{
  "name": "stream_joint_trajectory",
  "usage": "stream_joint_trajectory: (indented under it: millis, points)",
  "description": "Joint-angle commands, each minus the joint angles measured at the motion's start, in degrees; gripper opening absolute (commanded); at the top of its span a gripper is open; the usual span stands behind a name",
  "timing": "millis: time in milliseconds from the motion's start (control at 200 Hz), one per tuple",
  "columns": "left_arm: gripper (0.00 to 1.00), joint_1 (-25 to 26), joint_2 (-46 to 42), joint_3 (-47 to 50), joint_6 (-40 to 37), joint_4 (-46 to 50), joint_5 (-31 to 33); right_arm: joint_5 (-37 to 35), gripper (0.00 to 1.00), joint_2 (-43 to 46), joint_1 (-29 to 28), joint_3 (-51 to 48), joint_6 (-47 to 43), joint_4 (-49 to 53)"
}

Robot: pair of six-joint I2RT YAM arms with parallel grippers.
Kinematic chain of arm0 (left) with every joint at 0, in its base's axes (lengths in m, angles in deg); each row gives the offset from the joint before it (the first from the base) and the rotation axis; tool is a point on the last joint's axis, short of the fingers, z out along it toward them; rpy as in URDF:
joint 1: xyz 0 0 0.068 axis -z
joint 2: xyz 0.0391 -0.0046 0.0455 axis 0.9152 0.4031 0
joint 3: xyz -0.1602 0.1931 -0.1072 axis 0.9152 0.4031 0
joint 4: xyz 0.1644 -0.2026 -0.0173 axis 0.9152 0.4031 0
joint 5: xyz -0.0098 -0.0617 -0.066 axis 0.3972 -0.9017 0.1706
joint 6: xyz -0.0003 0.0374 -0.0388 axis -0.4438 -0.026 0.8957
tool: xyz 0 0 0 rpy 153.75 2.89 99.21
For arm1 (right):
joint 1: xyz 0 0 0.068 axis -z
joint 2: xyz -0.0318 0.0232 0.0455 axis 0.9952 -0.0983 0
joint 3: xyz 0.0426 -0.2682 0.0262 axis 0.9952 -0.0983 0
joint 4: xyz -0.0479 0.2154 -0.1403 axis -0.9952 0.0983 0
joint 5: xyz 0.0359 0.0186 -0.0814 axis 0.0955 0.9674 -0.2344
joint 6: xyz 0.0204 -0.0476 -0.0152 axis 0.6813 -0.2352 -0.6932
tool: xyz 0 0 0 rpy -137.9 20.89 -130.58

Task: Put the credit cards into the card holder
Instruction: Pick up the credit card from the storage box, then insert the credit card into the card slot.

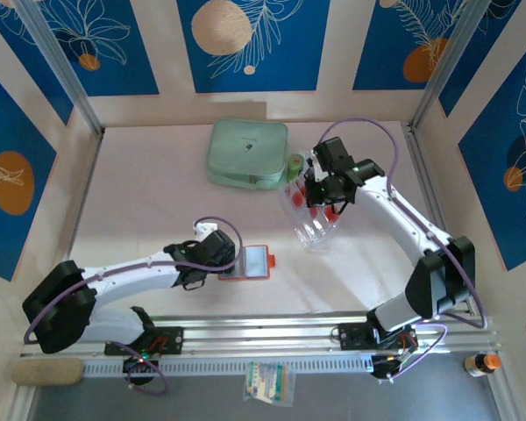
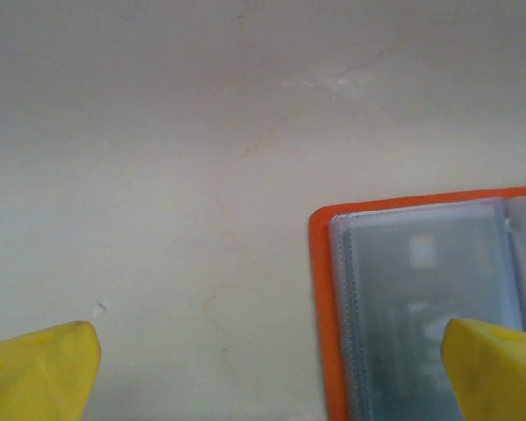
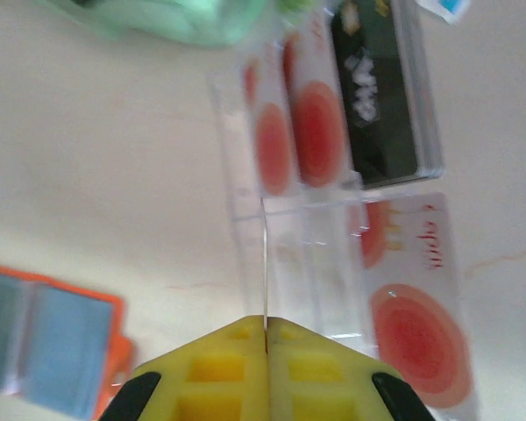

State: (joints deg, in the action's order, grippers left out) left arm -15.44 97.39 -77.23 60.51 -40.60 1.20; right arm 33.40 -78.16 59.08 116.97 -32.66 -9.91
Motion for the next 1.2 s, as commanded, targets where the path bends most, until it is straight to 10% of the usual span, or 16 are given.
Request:
stream_joint_trajectory:
  millis: [0, 170, 600, 1195]
  points:
    - [1.0, -0.47, -0.01, -2.19, -1.8, 1.75, -0.69, 11.83, 0.0, 4.54, -0.99, -4.71, 6.54, -6.79]
    - [1.0, -0.51, 2.44, -2.92, -2.63, 2.02, -0.87, 21.89, 0.0, 9.09, -4.34, -18.11, 18.83, -25.67]
    - [0.99, -0.5, 4.77, -0.75, -1.84, 2.14, 0.35, 12.54, 0.0, 4.63, -18.53, -38.87, 35.34, -58.79]
    - [1.0, -0.51, 5.58, 0.84, 0.71, 3.73, 0.89, 4.39, 0.0, -4.07, -24.71, -41.08, 38.7, -70.09]
